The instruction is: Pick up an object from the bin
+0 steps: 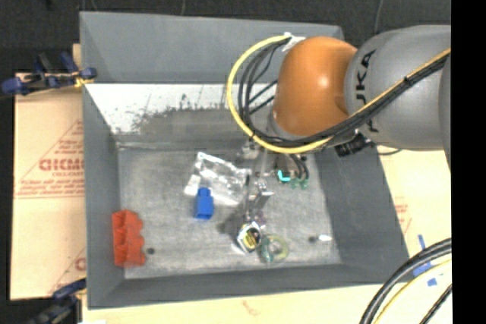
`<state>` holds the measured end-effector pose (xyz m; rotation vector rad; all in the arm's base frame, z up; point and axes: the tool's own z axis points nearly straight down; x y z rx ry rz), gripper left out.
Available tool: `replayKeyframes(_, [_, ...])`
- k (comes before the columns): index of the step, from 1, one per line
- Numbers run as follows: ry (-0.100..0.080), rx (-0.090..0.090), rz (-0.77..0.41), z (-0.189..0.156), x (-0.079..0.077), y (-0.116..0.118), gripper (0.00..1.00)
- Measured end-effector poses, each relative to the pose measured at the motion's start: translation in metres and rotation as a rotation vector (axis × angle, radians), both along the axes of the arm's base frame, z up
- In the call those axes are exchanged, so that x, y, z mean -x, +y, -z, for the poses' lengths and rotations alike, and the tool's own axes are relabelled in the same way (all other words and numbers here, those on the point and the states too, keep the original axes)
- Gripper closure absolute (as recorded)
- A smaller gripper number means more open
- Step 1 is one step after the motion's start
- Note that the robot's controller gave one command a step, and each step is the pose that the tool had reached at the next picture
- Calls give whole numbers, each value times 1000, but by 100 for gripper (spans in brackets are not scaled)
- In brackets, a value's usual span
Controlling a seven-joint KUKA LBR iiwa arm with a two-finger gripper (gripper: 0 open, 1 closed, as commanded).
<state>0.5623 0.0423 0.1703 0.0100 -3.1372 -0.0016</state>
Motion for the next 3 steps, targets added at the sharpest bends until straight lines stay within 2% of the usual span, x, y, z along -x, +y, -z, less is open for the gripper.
replayKeyframes(1, [-30, -4, 68, 65, 42, 8, 0])
replayKeyframes(2, [-24, 2, 96, 73, 37, -14, 0])
replayKeyframes(3, [-15, 1, 29, 96, 68, -69, 0])
